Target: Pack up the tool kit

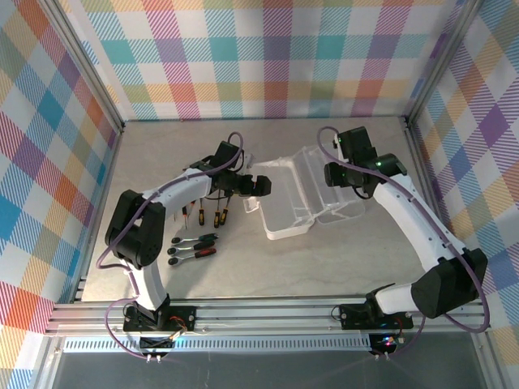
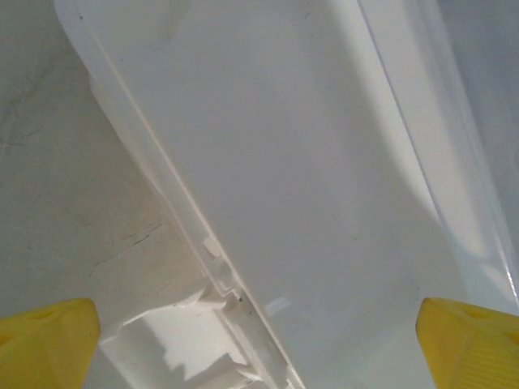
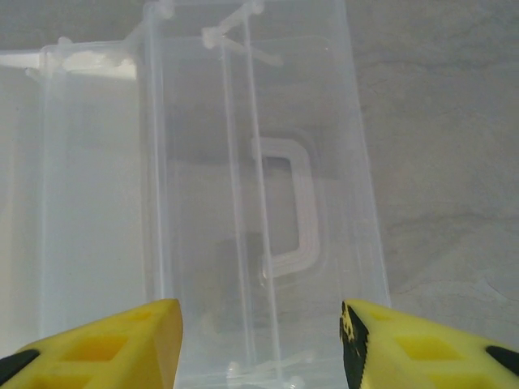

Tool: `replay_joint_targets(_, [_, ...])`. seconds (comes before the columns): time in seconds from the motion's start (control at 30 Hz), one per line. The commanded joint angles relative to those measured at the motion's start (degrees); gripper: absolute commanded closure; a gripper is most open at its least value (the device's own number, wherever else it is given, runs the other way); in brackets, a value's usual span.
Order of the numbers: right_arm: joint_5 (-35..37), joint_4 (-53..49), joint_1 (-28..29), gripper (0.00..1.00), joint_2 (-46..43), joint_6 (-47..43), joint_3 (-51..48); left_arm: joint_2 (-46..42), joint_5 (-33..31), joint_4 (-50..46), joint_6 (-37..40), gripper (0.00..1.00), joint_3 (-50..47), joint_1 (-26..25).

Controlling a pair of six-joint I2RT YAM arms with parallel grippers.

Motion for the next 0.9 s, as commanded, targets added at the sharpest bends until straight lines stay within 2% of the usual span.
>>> replay_joint_targets(0.0, [0.6, -0.6, -1.2, 0.46, -1.3, 1.0, -1.4, 1.5, -0.1, -1.0, 0.1, 0.0, 1.6, -0.1])
replay_joint_targets(0.13, [-1.6, 0.1, -1.3, 0.44, -1.3, 0.3, -1.7, 2.8, 0.1, -0.9, 0.0, 0.0, 2.4, 0.0])
replay_joint_targets(0.23, [-5.3, 1.7, -1.3, 0.37, -1.9, -1.0, -1.8, 4.6, 0.7, -0.7, 0.0, 0.0, 4.0, -0.1])
replay_joint_targets(0.5, [-12.2, 2.9, -1.3, 0.0, -1.5, -3.5, -0.6, 12.3, 2.8, 0.3, 0.0, 0.01, 12.4, -0.4])
replay_joint_targets(0.87, [-18.2, 4.4, -1.3, 0.01, -1.1, -5.2, -0.2, 18.9, 4.5, 2.1, -0.7, 0.0, 22.7, -0.2])
